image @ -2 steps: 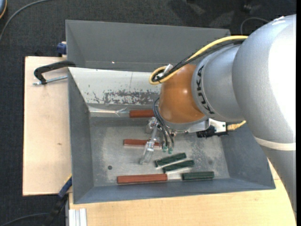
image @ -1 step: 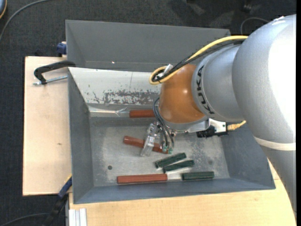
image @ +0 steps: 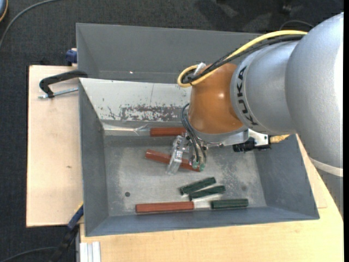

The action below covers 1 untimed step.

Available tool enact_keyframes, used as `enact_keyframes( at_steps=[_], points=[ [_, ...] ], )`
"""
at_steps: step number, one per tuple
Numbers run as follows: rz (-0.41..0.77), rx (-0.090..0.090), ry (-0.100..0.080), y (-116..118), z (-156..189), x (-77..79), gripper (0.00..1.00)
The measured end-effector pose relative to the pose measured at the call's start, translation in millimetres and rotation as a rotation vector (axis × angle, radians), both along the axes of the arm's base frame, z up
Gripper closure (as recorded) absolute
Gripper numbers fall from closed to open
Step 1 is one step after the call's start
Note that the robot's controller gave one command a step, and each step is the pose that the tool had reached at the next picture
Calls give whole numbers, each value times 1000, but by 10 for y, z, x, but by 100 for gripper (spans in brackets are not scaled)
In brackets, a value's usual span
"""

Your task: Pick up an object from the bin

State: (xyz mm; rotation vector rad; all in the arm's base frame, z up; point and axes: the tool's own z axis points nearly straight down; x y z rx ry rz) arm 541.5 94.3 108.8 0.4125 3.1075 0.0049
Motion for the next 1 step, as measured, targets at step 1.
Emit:
enact_keyframes(
  at_steps=[1],
  points=[
    [2, 1, -6, 9, 770, 27, 100]
  ],
)
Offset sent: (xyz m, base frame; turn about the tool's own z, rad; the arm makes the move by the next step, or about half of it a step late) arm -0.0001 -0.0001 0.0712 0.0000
